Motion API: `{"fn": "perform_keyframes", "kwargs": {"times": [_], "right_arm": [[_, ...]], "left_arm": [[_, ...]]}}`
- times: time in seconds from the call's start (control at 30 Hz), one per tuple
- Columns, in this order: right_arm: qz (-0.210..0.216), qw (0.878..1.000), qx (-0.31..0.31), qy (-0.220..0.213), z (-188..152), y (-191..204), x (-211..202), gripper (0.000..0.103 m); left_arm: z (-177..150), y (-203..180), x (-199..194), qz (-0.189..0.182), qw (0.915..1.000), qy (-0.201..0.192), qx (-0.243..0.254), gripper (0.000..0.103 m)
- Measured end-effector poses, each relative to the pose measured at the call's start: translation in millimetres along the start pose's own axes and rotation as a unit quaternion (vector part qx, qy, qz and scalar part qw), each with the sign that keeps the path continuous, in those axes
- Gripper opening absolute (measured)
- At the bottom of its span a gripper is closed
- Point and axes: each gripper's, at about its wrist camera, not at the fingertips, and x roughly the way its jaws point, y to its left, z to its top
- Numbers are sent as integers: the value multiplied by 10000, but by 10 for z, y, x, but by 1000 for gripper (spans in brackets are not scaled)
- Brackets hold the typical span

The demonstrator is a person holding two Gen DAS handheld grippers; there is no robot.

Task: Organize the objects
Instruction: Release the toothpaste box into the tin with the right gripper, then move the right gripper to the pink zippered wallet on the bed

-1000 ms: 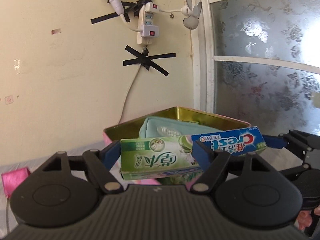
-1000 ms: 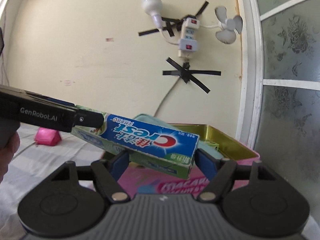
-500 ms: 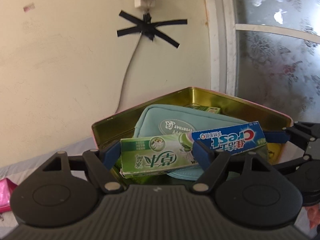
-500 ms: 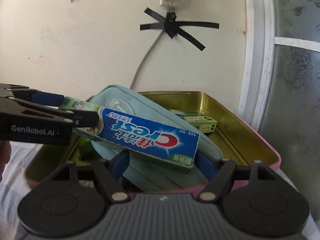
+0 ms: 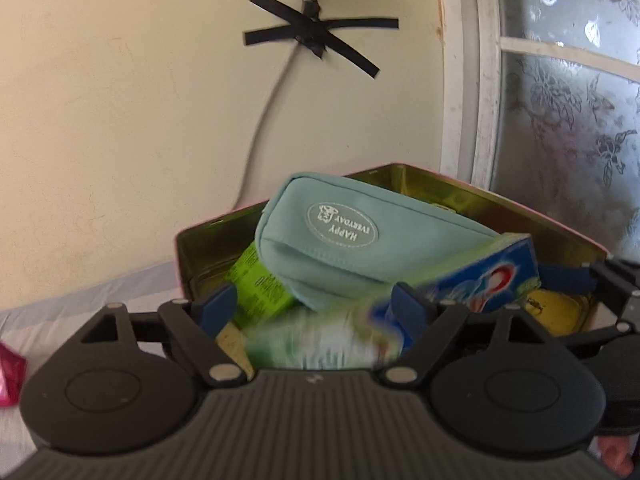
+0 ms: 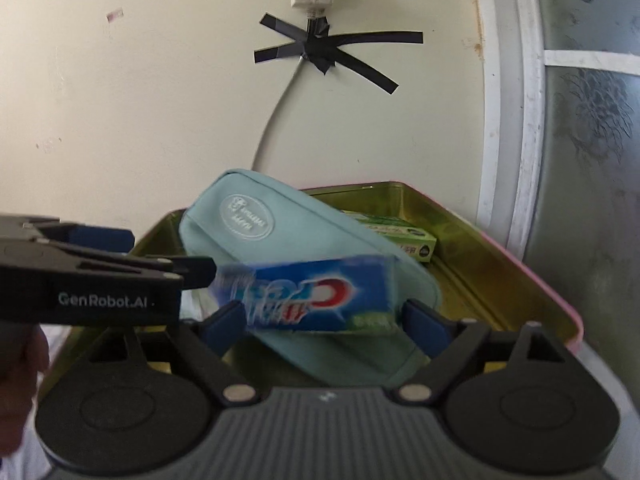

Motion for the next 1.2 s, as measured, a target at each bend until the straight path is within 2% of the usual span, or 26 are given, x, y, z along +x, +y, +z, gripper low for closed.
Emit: {"fn": "perform_keyframes", "kwargs": {"times": [0.07,0.2,0.43,0.6,0.83,1.0,1.2], "right_arm": [[26,10000,26,-85,-47,45,-89,86],[6,9995,45,-312,-144,201,-324,86],[15,9977,87,-676,-355,502,-770,86],[116,9968,64,-782,-526,799,-995,86],[625,9969,-340,-337,-739,1427,-940,86],[1007,9937,-397,302,-837,1812,-684,86],[1043,9898,-616,751,-818,2158,-391,86]], "left_arm": [[-63,-8,-148,-83,9999,-39,-70,86],[-150,-42,-445,-10,9995,-319,3,86],[-354,-39,-942,258,9974,-678,-31,90],[-606,141,-1218,401,9963,-728,-238,90],[-963,619,-1344,929,9930,-494,-533,91],[-1194,1048,-1343,1390,9866,-204,-826,91],[-1367,1511,-1300,1770,9784,84,-1069,90]]}}
